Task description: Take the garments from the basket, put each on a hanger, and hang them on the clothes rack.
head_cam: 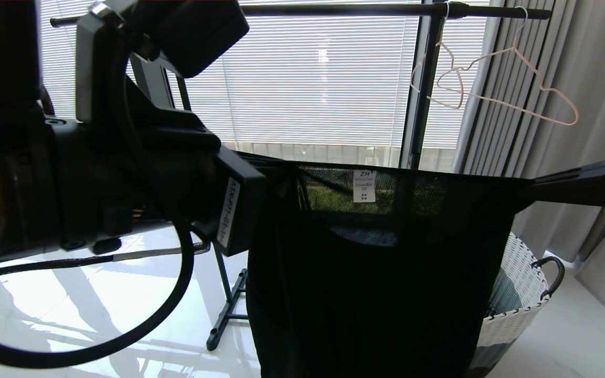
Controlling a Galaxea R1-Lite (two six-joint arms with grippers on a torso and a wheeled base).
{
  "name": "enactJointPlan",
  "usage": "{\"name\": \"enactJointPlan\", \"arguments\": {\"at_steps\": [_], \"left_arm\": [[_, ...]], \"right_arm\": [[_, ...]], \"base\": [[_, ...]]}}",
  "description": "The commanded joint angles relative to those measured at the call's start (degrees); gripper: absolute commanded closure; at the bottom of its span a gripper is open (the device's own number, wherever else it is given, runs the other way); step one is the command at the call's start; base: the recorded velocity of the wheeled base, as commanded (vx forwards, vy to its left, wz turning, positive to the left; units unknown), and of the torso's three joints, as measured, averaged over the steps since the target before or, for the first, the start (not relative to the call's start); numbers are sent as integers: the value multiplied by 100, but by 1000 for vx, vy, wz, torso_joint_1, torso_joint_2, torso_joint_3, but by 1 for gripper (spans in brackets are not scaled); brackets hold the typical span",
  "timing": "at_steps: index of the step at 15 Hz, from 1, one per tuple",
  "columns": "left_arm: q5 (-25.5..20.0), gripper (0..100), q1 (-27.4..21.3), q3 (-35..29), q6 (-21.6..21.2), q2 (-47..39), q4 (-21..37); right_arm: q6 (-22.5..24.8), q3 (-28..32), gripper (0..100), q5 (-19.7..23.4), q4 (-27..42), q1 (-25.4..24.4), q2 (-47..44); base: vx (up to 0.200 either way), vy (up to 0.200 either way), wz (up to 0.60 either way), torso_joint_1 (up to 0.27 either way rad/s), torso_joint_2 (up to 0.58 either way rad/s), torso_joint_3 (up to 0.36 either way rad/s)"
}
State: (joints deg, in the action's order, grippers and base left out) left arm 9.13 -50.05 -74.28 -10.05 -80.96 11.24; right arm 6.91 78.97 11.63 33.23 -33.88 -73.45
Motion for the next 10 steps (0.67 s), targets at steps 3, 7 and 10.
{"name": "enactJointPlan", "arguments": {"at_steps": [3,7,10], "left_arm": [[-430,100,66,-605,-41,-825,-781],[-482,100,48,-904,-33,-1080,-781],[-465,100,48,-869,-24,-1036,-764]], "right_arm": [[3,-409,100,349,632,-576,894],[12,-585,100,278,632,-945,982],[3,-646,100,173,623,-945,1025]], "base": [[0,0,0,0,0,0],[0,0,0,0,0,0],[0,0,0,0,0,0]]}}
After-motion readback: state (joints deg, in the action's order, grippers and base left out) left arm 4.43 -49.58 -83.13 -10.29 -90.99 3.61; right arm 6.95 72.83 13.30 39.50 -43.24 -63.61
